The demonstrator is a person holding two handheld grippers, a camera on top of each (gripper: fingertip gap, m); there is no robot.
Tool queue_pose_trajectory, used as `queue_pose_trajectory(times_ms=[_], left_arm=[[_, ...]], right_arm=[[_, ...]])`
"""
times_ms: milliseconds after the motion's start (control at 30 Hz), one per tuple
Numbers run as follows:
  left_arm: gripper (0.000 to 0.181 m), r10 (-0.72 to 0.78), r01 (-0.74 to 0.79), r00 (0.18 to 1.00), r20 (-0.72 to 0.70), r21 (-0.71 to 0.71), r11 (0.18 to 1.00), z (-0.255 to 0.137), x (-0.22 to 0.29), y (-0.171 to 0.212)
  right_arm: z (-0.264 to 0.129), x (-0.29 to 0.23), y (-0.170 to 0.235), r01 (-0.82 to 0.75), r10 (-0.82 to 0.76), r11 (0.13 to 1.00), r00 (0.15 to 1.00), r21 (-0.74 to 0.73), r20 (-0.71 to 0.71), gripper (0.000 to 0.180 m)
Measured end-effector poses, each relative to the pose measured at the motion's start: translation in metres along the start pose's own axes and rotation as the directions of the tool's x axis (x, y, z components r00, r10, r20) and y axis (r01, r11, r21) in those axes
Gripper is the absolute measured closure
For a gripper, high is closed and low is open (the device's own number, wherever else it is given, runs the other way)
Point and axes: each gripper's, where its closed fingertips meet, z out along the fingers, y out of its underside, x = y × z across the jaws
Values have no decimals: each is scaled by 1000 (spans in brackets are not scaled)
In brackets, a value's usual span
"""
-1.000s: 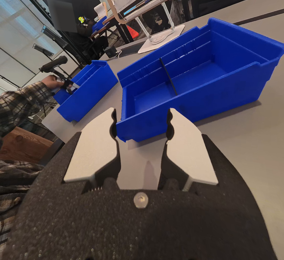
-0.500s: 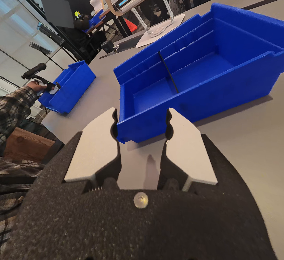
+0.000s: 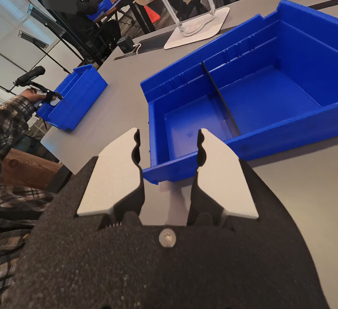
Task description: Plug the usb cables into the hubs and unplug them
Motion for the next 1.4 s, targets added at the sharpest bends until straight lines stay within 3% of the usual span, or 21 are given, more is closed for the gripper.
queue_pose_trajectory(times_ms=[400, 533, 633, 700, 800, 933, 1033, 1167, 1200, 1400], left_arm=[[174, 11, -10, 1000, -15, 21, 1000, -6, -18, 8], [126, 27, -24, 1000, -15, 210, 977, -29, -20, -16], [107, 95, -92, 995, 13, 416, 904, -77, -4, -44], [106, 171, -147, 985, 14, 583, 799, -125, 36, -66], [107, 329, -233, 944, 17, 740, 630, -184, 134, -78], [109, 585, -331, 810, -38, 795, 509, -203, 296, -49], [111, 768, -364, 631, -109, 833, 418, -186, 405, -13], [114, 872, -338, 448, -196, 866, 368, -144, 493, 13], [115, 879, -336, 431, -205, 867, 367, -130, 504, 12], [122, 852, -312, 479, -211, 866, 390, -54, 504, -21]], right_arm=[[2, -6, 2, 11, -11, 1000, 999, -4, -39, 115], [-4, 10, -4, -13, 12, 1000, 992, -5, -125, 104], [-9, 25, -12, -25, 16, 999, 979, -41, -204, 100], [-10, 37, -13, -50, 27, 995, 966, -84, -258, 95], [-5, 49, -7, -118, 67, 980, 954, -160, -293, 96], [8, 54, 17, -246, 154, 927, 938, -282, -311, 94], [13, 62, 34, -304, 167, 885, 914, -352, -370, 98], [21, 63, 51, -401, 248, 802, 898, -443, -364, 132], [23, 59, 51, -438, 298, 778, 889, -450, -348, 145], [4, 91, 45, -493, 240, 668, 852, -557, -466, 162]])
